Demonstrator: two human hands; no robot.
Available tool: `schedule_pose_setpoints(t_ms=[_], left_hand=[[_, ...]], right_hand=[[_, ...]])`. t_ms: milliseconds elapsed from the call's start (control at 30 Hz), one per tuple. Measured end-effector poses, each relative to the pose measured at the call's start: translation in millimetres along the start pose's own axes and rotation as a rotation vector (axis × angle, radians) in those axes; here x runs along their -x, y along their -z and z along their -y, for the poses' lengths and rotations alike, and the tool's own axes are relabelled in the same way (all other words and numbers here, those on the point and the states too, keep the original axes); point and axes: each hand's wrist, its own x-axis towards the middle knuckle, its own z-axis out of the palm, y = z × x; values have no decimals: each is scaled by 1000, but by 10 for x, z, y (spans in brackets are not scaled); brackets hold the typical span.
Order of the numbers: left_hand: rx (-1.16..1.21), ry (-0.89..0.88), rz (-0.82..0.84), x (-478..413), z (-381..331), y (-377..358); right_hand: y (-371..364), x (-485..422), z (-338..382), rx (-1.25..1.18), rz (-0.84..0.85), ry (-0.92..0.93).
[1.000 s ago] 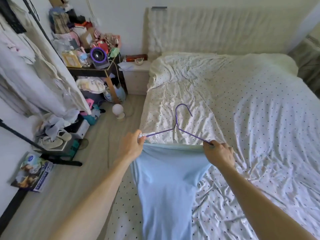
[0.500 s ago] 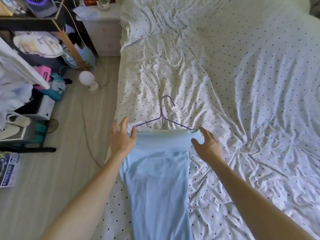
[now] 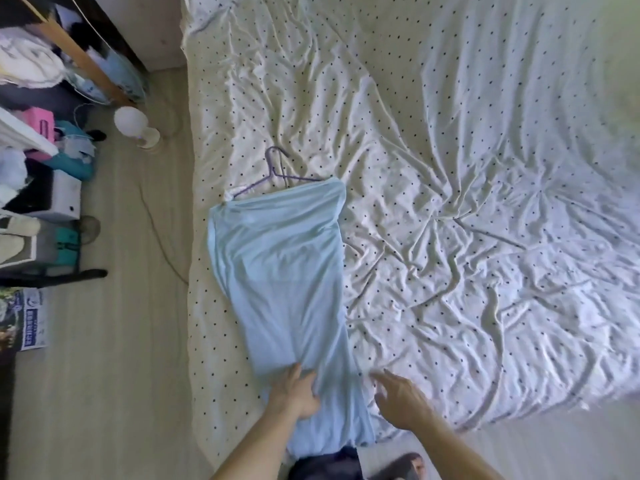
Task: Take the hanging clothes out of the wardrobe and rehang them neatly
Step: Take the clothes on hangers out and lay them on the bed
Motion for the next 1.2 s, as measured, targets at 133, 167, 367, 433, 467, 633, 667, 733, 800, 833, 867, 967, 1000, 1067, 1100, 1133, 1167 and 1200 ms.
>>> schedule_pose_setpoints(t_ms=[133,167,367,433,467,633,667,733,800,833,867,967,1000,1067,1100,1133,1167,1200], left_hand=[[-114,30,-36,328,-396,14],[-162,26,-63,400,-517,54],[-320,-131,-289,867,-1658,304],[-372,-226,-361,1051,-2195,280],[-415,-284,-395,1146,-2486,244],[-656,-570,-512,1519,-4103,-141],[-685,-622,-517,1558,-4433,-262],[-748,-739,-520,1681,-5079,-537],[-820,-846,-510,1827,-5703,-830],[-858,-906,-506,1922,-6006,-988],[-895,-974,-504,2012,-6301,-1151],[-999,-1168,-457,2316,-7108,-1678],[-1036,-1223,-429,2386,-7351,-1856],[-1123,-1321,-368,2498,-7824,-2202],[-1166,-1372,-342,2543,-8058,-2375],[-1204,-1418,-312,2587,-8286,-2548],[-1238,-1464,-281,2639,-8502,-2720],[-1269,-1508,-254,2694,-8705,-2888]], right_hand=[[-17,555,-414,-70,-152,25],[15,721,-536,-82,-208,36],[292,1936,-1479,-168,-595,46],[333,2369,-1910,-180,-723,6],[333,2567,-2143,-196,-790,-22],[165,3419,-3338,-379,-1024,-213],[110,3593,-3563,-413,-1065,-252],[-31,3935,-3980,-483,-1130,-342],[-209,4239,-4355,-564,-1188,-443],[-317,4373,-4522,-608,-1218,-495],[-431,4489,-4682,-650,-1242,-545],[-777,4803,-5071,-764,-1294,-710],[-889,4895,-5170,-807,-1309,-766],[-1115,5044,-5340,-892,-1331,-875],[-1224,5110,-5424,-940,-1338,-928],[-1325,5176,-5504,-987,-1340,-979],[-1416,5247,-5579,-1030,-1346,-1033],[-1498,5324,-5652,-1071,-1346,-1087]])
